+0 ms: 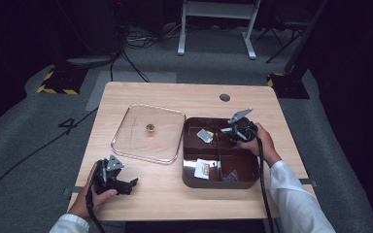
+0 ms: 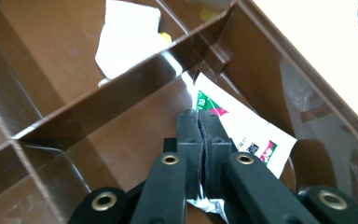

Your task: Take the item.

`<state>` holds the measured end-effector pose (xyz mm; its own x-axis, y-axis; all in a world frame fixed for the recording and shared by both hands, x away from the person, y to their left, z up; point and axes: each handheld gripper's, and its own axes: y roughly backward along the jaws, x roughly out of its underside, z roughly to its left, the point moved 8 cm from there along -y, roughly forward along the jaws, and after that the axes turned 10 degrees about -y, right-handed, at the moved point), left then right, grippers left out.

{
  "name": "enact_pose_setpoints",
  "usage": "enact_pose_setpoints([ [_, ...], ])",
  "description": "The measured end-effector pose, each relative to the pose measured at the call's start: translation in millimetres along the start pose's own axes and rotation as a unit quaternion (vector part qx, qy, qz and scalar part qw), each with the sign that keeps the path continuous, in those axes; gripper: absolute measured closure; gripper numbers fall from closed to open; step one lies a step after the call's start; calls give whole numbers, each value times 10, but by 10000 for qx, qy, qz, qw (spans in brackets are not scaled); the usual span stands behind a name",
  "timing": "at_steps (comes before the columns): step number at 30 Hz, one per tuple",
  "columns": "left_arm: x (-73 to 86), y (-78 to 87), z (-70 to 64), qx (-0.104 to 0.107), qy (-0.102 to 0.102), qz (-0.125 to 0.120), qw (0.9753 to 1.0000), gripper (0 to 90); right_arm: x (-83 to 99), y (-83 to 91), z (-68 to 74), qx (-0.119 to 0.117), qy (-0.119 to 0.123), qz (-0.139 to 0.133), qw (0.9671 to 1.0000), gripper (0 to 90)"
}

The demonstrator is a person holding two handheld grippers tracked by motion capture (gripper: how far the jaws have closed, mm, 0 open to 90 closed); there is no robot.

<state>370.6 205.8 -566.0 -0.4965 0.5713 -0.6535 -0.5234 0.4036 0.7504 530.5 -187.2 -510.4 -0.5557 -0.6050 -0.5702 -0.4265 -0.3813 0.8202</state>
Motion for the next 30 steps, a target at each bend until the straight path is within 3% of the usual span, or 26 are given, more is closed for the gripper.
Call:
enact_pose_setpoints([
  [9,0,0,1,-5,-1,1,10000,1,-81,252,6,-142,-45,-506,9986,884],
  [19,0,0,1,-5,-1,1,10000,1,-119,468,55,-291,25,-810,9963,884],
  [30,0,0,1,-4,0,1,10000,1,-148,688,16,-472,-56,-1122,9925,884],
])
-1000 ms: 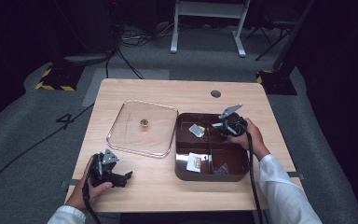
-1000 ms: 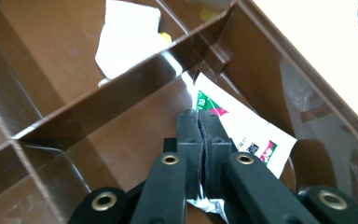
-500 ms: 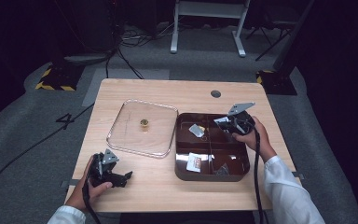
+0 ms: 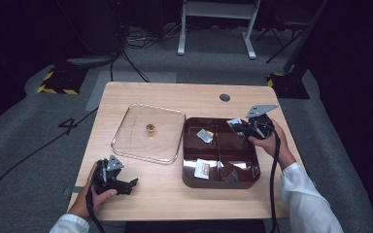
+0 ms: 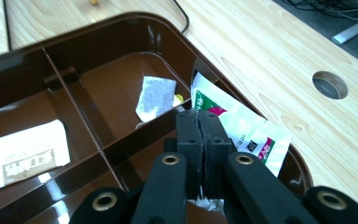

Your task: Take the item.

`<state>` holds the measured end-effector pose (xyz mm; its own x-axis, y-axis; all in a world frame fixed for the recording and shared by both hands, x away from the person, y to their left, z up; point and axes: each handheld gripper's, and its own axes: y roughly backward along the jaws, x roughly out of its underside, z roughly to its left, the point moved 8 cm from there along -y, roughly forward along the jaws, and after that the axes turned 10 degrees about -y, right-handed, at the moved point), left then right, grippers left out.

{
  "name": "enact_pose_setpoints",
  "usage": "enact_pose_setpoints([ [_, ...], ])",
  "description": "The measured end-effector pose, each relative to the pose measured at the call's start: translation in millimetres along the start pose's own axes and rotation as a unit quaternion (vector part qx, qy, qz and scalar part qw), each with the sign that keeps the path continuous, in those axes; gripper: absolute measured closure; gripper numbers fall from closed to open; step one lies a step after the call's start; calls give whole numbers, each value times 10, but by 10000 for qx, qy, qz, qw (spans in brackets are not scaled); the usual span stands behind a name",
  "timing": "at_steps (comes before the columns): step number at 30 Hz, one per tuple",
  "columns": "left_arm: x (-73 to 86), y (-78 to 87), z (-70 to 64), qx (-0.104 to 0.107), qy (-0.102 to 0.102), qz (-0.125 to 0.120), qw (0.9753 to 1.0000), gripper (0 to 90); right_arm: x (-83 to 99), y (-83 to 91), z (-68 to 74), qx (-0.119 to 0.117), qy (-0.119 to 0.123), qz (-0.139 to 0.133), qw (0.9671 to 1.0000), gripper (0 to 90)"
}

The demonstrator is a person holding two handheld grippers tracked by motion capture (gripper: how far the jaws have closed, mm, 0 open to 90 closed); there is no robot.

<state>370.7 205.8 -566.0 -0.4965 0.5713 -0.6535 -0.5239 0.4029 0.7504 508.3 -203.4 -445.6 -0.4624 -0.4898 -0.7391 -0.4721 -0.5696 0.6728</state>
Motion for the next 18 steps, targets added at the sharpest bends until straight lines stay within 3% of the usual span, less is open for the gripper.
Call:
enact_pose_setpoints([
  [18,-1,-1,-2,3,10,-7,10000,1,-23,286,-11,23,40,-291,9996,884],
])
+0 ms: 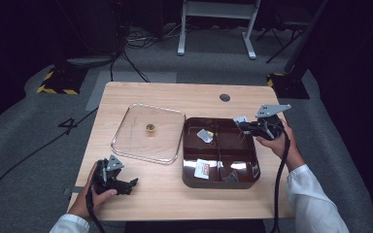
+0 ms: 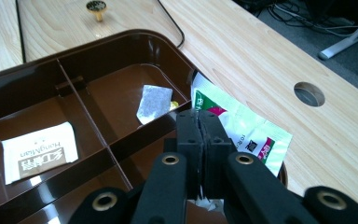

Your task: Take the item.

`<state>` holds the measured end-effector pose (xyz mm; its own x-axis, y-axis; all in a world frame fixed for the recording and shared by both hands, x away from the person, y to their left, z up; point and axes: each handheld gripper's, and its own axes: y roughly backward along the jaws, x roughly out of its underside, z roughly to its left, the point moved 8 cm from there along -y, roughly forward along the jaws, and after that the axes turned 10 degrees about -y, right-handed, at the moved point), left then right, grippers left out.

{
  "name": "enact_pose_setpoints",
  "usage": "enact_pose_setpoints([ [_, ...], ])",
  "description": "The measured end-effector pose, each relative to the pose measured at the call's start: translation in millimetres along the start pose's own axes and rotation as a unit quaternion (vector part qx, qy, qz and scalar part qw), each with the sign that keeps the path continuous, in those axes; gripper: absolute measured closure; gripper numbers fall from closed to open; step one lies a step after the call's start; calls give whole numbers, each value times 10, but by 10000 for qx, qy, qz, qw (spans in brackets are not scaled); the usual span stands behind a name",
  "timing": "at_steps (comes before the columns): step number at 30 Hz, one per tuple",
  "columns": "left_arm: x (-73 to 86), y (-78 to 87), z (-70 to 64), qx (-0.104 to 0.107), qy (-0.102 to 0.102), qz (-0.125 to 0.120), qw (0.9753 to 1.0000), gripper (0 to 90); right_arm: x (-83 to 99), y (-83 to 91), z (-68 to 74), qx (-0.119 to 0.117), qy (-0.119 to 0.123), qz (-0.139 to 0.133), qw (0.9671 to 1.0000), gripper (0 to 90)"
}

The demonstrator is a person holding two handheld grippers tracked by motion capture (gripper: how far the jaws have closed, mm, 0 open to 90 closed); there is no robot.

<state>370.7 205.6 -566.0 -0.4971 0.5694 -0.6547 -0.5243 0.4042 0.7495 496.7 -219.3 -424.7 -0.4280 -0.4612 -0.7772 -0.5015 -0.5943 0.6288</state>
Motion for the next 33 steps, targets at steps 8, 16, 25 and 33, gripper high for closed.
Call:
enact_pose_setpoints([
  [8,0,0,0,0,3,-1,10000,1,43,174,-58,51,-62,-110,9999,885],
  [16,0,0,0,0,2,-1,10000,1,157,381,-114,121,-49,-135,9998,884],
  [25,1,0,0,1,-5,4,10000,1,443,571,-252,272,-169,-28,9995,884],
  [33,1,1,0,-1,-5,5,10000,1,755,618,-369,399,-264,217,9986,884],
])
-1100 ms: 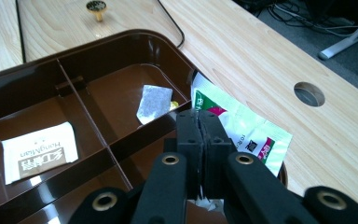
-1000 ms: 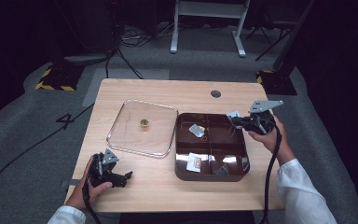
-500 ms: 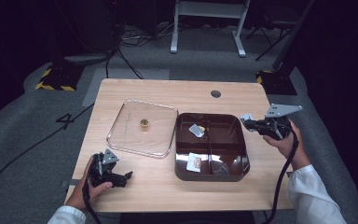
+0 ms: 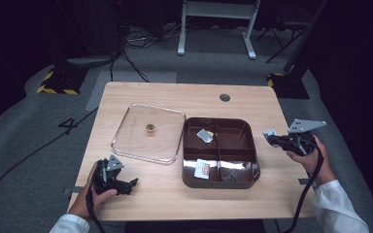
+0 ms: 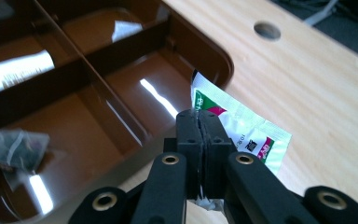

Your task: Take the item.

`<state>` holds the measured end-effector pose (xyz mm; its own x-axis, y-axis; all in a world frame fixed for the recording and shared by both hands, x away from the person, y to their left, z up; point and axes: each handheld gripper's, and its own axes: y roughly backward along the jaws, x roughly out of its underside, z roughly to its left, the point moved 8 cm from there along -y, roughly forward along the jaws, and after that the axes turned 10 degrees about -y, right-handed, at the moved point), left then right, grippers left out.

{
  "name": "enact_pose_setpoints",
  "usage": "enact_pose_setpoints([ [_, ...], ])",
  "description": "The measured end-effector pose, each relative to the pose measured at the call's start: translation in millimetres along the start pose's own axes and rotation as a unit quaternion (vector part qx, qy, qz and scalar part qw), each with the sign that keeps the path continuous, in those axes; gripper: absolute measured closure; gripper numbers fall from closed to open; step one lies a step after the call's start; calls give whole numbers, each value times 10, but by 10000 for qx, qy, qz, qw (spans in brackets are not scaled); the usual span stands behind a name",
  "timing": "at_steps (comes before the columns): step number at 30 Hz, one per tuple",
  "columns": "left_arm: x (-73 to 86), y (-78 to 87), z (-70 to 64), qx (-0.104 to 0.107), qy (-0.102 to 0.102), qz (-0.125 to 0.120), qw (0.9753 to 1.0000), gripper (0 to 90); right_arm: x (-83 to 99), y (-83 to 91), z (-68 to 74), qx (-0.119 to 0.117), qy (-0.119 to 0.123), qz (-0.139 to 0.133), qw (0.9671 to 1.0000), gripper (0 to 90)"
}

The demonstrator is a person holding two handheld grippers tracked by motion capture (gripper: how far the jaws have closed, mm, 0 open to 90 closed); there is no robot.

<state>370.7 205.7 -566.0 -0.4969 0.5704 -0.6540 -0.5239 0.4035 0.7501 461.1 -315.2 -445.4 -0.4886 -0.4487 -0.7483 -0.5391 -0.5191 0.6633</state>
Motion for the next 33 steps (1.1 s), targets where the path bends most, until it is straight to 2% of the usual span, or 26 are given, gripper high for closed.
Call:
enact_pose_setpoints([
  [3,0,0,0,-1,-2,1,10000,1,77,-20,-28,8,-30,57,10000,884],
  [5,0,0,0,-1,-2,1,10000,1,176,-69,-50,-74,-145,56,9999,884],
  [10,0,0,0,-1,0,1,10000,1,324,-176,-53,-73,-175,233,9995,883],
  [18,1,1,1,-7,-6,7,10000,1,546,-407,-93,-75,-310,471,9984,879],
  [20,0,0,-1,2,0,0,10000,1,575,-440,-93,-142,-341,468,9982,878],
  [25,0,0,1,-20,3,6,10000,1,602,-474,-91,-143,-326,474,9982,864],
  [30,0,0,1,-18,4,7,10000,1,588,-483,-82,-199,-331,415,9984,819],
  [31,0,0,0,-17,5,5,10000,1,584,-486,-86,-150,-334,413,9985,787],
  [33,0,0,0,-14,4,3,10000,1,577,-480,-86,-154,-362,397,9984,782],
])
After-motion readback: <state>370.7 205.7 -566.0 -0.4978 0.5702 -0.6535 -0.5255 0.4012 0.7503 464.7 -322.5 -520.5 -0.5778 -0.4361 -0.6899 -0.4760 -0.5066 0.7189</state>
